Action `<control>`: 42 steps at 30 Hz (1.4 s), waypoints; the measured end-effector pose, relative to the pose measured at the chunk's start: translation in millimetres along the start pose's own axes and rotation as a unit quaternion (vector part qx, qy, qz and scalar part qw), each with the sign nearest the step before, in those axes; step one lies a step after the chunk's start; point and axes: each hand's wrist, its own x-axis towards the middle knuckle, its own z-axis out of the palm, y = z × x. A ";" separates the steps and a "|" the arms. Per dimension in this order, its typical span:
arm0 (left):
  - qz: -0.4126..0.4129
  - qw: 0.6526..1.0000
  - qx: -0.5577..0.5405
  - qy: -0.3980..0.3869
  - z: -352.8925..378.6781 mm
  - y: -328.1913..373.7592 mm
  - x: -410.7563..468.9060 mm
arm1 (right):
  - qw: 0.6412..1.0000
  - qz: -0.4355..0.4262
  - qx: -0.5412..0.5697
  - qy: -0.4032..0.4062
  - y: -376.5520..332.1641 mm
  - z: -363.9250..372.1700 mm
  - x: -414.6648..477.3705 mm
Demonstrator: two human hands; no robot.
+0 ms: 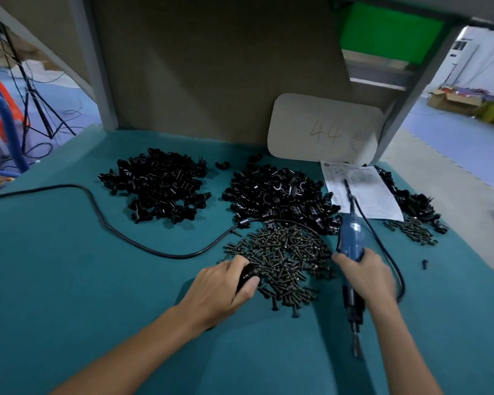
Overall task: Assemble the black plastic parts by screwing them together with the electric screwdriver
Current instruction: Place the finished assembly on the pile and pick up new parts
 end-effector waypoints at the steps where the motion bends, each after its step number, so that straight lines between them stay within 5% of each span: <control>1: -0.003 1.000 -0.002 0.001 -0.6 0.8 0.1 | 1.000 0.002 -0.023 0.002 3.3 4.3 -0.3; 7: -0.024 1.000 -0.010 0.008 -2.0 1.9 0.0 | 0.994 -0.021 -0.101 0.020 5.8 13.3 -10.0; 10: -0.020 1.000 -0.007 0.006 -1.4 2.4 1.2 | 0.990 -0.125 -0.006 0.071 -14.5 7.0 -29.0; 15: 0.023 0.999 0.003 0.032 1.4 1.6 1.9 | 0.942 -0.216 0.144 -0.214 -59.7 37.4 -76.6; 19: 0.049 0.998 -0.019 0.045 0.8 -0.9 2.6 | 0.911 -0.205 0.223 -0.280 -72.9 64.9 -88.8; 26: 0.018 0.998 0.053 0.015 3.1 -1.9 5.4 | 0.941 -0.219 0.239 -0.098 -26.7 26.2 -67.8; 34: -0.024 0.997 0.071 -0.005 5.7 0.2 7.8 | 0.978 -0.056 0.138 0.148 124.7 -59.7 -0.1; 42: -0.050 0.997 0.060 -0.013 11.1 -4.9 9.2 | 0.958 0.045 0.061 0.277 219.9 -88.2 22.2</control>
